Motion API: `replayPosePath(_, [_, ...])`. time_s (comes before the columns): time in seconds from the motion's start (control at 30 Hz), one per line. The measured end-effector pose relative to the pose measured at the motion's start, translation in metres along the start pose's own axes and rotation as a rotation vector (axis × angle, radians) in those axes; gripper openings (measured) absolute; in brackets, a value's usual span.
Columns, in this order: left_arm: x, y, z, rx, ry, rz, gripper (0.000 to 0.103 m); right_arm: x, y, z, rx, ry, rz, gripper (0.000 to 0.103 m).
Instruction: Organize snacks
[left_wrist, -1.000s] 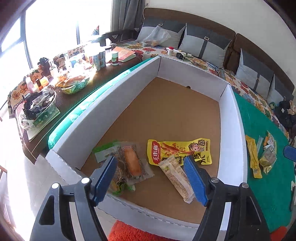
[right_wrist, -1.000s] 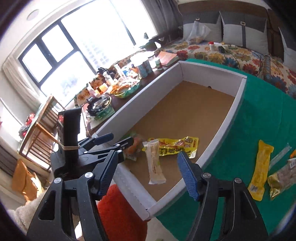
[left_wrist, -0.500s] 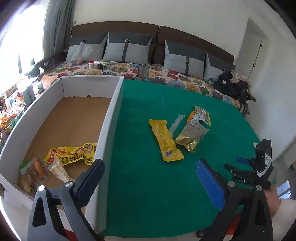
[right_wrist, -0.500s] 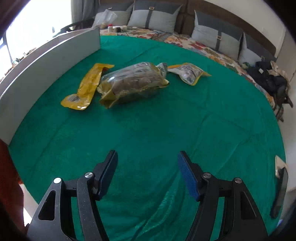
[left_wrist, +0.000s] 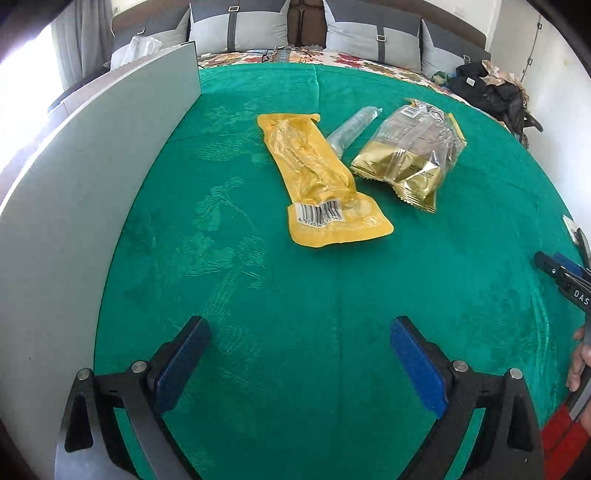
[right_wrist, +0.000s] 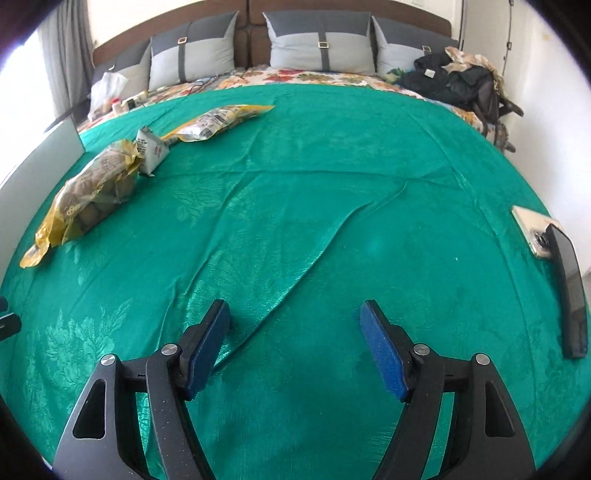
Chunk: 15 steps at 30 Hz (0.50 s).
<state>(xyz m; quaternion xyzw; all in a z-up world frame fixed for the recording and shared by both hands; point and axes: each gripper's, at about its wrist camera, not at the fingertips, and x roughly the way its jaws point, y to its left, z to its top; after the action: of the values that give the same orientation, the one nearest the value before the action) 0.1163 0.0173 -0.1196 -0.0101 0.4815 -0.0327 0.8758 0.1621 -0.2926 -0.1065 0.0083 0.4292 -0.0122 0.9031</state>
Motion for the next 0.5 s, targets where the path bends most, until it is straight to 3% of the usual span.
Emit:
replayPosePath(0.07, [0.0047, 0.0046, 0.0021, 0.019, -0.020, 0.045, 0.099, 0.0016, -0.0005, 0.0003, 0.004, 0.001, -0.007, 0.079])
replayPosePath(0.5, [0.0094, 0.0108, -0.0015, 0.007, -0.094, 0.050, 0.103, 0.0028, -0.0015, 0.0005, 0.011, 0.003, -0.012, 0.082])
